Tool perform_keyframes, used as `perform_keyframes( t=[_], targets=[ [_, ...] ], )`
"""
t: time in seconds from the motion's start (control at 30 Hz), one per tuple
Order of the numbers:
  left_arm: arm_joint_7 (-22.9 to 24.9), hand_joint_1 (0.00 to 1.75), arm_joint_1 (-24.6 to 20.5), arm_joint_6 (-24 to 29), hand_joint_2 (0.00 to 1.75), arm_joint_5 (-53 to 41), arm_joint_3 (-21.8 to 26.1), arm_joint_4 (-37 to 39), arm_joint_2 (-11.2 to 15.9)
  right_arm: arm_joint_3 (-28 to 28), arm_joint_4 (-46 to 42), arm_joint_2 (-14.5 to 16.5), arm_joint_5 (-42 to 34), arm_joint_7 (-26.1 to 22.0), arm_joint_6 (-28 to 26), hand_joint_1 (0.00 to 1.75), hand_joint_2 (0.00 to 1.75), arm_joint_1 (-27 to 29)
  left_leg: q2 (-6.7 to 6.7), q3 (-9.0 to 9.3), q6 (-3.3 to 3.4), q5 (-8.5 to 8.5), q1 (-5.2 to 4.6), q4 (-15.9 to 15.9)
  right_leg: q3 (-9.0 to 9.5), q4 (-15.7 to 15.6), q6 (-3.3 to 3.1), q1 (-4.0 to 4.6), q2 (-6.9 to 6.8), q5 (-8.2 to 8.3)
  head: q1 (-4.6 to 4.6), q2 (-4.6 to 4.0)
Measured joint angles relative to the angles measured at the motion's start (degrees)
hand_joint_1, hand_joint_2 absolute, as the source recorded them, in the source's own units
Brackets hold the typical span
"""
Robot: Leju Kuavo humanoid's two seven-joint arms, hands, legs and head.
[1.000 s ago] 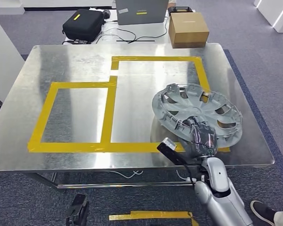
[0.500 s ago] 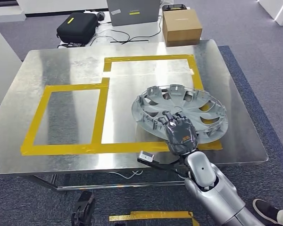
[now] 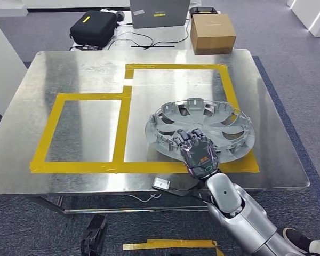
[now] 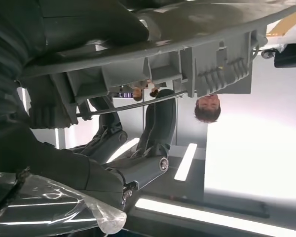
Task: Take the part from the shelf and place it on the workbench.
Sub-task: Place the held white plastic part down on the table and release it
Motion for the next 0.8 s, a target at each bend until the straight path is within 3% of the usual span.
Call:
perform_keyframes(
  t=[0.03, 0.1, 0.13, 0.2, 0.27, 0.33, 0.4, 0.43, 0.47, 0.5, 0.57, 0.63, 0.73, 0.8],
  targets=[
    [0.25, 0.0, 0.03, -0.32, 1.75, -0.14, -0.04, 0.0, 0.0, 0.21, 0.03, -0.12, 0.1, 0.09, 0.01, 0.0, 0.0, -0.02, -0.03, 0.06, -0.1, -0.09, 0.04, 0.1, 1.15, -2.61, 0.08, -0.09, -0.02, 1.88, 0.0, 0.0],
    [0.69, 0.0, 0.01, -1.21, 1.75, -0.46, -0.23, 0.0, 0.05, 0.61, 0.05, -0.27, 0.34, 0.28, 0.02, 0.0, 0.0, -0.22, -0.11, -0.01, -0.58, -0.45, -0.02, 0.6, 4.96, -10.48, 0.11, -0.21, -0.06, 5.34, 0.04, 0.0],
    [0.87, 0.0, 0.0, -1.52, 1.75, -0.62, -0.34, 0.0, 0.1, 0.77, 0.07, -0.29, 0.51, 0.41, 0.02, 0.0, 0.0, -0.31, -0.15, -0.16, -0.87, -0.61, -0.12, 0.9, 6.45, -13.32, -0.06, -0.21, -0.03, 6.18, 0.02, 0.0],
    [1.17, 0.0, 0.03, -1.59, 1.75, -0.82, -0.52, 0.0, 0.19, 1.08, 0.11, -0.39, 0.85, 0.67, -0.02, 0.0, 0.0, -0.28, -0.18, -0.45, -1.28, -0.69, -0.33, 1.27, 7.42, -14.77, -0.61, -0.04, 0.09, 6.0, -0.02, 0.0],
    [1.38, 0.0, 0.09, -1.29, 0.87, -0.88, -0.67, 0.0, 0.28, 1.31, 0.14, -0.58, 1.05, 0.86, -0.04, 0.0, 0.0, -0.17, -0.15, -0.62, -1.71, -1.09, -0.23, 1.65, 7.39, -14.77, -1.34, -0.15, 0.1, 6.1, -0.08, 0.0],
    [1.45, 0.0, 0.09, -0.58, 0.0, -1.03, -0.86, 0.0, 0.35, 1.46, 0.15, -0.7, 1.19, 1.01, -0.03, 0.0, 0.0, -0.22, -0.1, -2.03, -2.33, -3.31, -0.06, 5.03, 7.52, -14.89, -2.05, -0.36, 0.02, 6.18, -0.25, 0.0],
    [1.78, 0.0, 0.14, 0.78, 0.0, -1.42, -1.11, 0.0, 0.37, 1.58, 0.16, -0.8, 1.47, 1.27, 0.06, 0.0, 0.0, -0.22, -0.08, -5.25, -2.77, -6.73, 0.12, 12.32, 7.59, -14.89, -2.42, -0.37, 0.0, 6.1, -0.38, 0.0],
    [2.06, 0.0, 0.2, 1.55, 0.0, -1.68, -1.24, 0.0, 0.39, 1.64, 0.16, -0.9, 1.61, 1.42, 0.12, 0.0, 0.0, -0.17, -0.08, -6.79, -2.88, -7.74, 0.2, 15.56, 7.63, -14.88, -2.47, -0.36, 0.01, 6.06, -0.35, 0.0],
    [2.36, 0.0, 0.26, 2.2, 0.0, -1.88, -1.35, 0.0, 0.42, 1.7, 0.16, -1.03, 1.72, 1.57, 0.16, 0.0, 0.0, -0.1, -0.08, -7.6, -2.91, -7.7, 0.26, 17.13, 7.69, -14.88, -2.49, -0.36, 0.04, 6.01, -0.37, 0.0],
    [2.65, 0.0, 0.3, 2.75, 0.0, -2.06, -1.43, 0.0, 0.45, 1.74, 0.15, -1.18, 1.77, 1.69, 0.19, 0.0, 0.0, -0.03, -0.08, -7.45, -2.85, -6.56, 0.29, 16.53, 7.8, -14.87, -2.48, -0.36, 0.09, 5.94, -0.37, 0.0],
    [3.42, 0.0, 0.29, 3.5, 0.0, -2.48, -1.55, 0.0, 0.52, 1.78, -0.03, -1.43, 1.74, 1.9, 0.04, 0.0, 0.0, 0.15, -0.09, -4.6, -2.45, -2.32, 0.32, 9.85, 8.15, -14.86, -2.34, -0.36, 0.19, 5.78, -0.37, 0.0],
    [4.05, 0.0, 0.28, 3.7, 0.0, -2.88, -1.7, 0.0, 0.56, 1.75, -0.36, -1.59, 0.85, 1.76, -0.51, 0.0, 0.0, 0.41, -0.13, -2.02, -1.97, 0.19, 0.15, 3.9, 8.21, -14.74, -1.95, -0.16, 0.28, 5.7, -0.34, 0.0],
    [4.17, 0.0, 0.3, 3.07, 0.0, -3.08, -1.84, 0.0, 0.59, 1.29, -1.73, -1.65, -6.53, -1.32, -2.12, 0.0, 0.0, 1.79, -0.16, -1.46, -1.26, 0.07, 0.07, 2.08, 7.78, -14.7, -1.02, -0.05, 0.19, 5.8, -0.29, 0.0],
    [4.03, 0.0, 0.31, 2.95, 0.0, -3.09, -1.84, 0.0, 0.59, 0.62, -3.83, -1.49, -16.2, -5.59, -2.62, 0.0, 0.0, 3.21, -0.12, -1.44, -0.67, 0.3, 0.3, 1.41, 6.97, -13.23, -0.51, -0.04, 0.08, 4.11, -0.18, 0.0]
  ],
)
